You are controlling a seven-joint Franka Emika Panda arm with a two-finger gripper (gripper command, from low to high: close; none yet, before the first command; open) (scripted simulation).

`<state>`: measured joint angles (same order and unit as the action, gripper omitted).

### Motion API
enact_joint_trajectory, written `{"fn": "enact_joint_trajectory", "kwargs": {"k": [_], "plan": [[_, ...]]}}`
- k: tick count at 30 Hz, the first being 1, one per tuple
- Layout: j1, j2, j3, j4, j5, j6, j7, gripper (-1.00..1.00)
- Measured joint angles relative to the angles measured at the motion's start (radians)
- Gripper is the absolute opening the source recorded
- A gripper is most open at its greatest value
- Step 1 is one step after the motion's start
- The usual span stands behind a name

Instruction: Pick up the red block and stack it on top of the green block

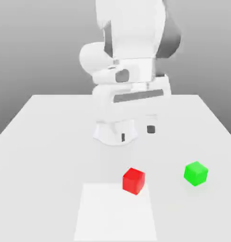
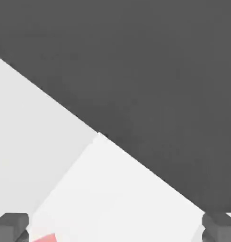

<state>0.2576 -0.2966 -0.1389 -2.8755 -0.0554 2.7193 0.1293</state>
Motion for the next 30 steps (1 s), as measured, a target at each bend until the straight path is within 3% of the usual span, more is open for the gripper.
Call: {"fn": "enact_joint_trajectory", "kwargs": {"k": [3,8,9,16,24,30], "plan": [[0.045,0.199,-0.011,-0.062,0.025,0.153,-0.129,0.0],[-0.005,0.421,0.081,-0.054,0.141,0.335,-0.241,0.0],[-0.024,0.452,0.101,-0.05,0.147,0.361,-0.245,-1.0],[-0.029,0.458,0.107,-0.049,0.148,0.365,-0.246,-1.0],[-0.033,0.196,0.08,-0.086,0.037,0.141,-0.168,-1.0],[0.126,0.151,0.245,-0.014,0.087,0.025,-0.005,-1.0]]}}
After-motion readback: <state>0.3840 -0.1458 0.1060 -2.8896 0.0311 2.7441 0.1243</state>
